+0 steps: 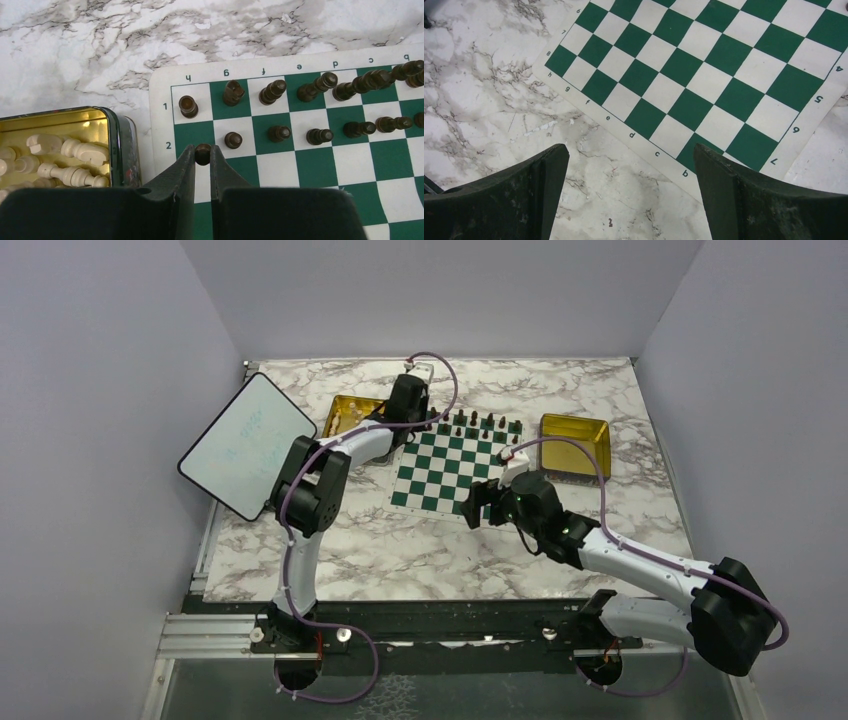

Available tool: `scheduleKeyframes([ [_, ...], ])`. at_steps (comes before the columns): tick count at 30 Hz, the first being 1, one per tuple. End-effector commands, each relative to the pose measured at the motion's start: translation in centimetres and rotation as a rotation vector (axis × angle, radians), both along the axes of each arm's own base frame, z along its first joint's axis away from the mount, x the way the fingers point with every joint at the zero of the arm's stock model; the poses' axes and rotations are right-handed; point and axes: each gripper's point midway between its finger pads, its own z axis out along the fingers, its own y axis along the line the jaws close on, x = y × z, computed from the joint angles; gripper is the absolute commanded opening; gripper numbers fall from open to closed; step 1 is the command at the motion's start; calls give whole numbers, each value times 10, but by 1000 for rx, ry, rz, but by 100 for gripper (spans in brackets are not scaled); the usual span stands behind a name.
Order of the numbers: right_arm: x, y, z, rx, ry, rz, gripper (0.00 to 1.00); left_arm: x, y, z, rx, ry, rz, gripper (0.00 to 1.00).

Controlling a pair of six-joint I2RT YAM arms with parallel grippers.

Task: Set up the chess pieces on the board
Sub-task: Place the chess piece on the chessboard.

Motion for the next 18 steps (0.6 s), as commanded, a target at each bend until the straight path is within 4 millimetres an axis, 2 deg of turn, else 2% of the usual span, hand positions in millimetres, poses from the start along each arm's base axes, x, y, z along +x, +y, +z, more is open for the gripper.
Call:
scheduleKeyframes([
  [1,3,-4,6,-3,-7,-40,100,14,-3,2,-22,-28,7,11],
  [10,4,-9,10,0,-28,-63,100,17,1,-15,-25,-8,15,11],
  [18,6,-10,10,-15,-35,-64,100,22,1,-18,-28,-9,16,11],
])
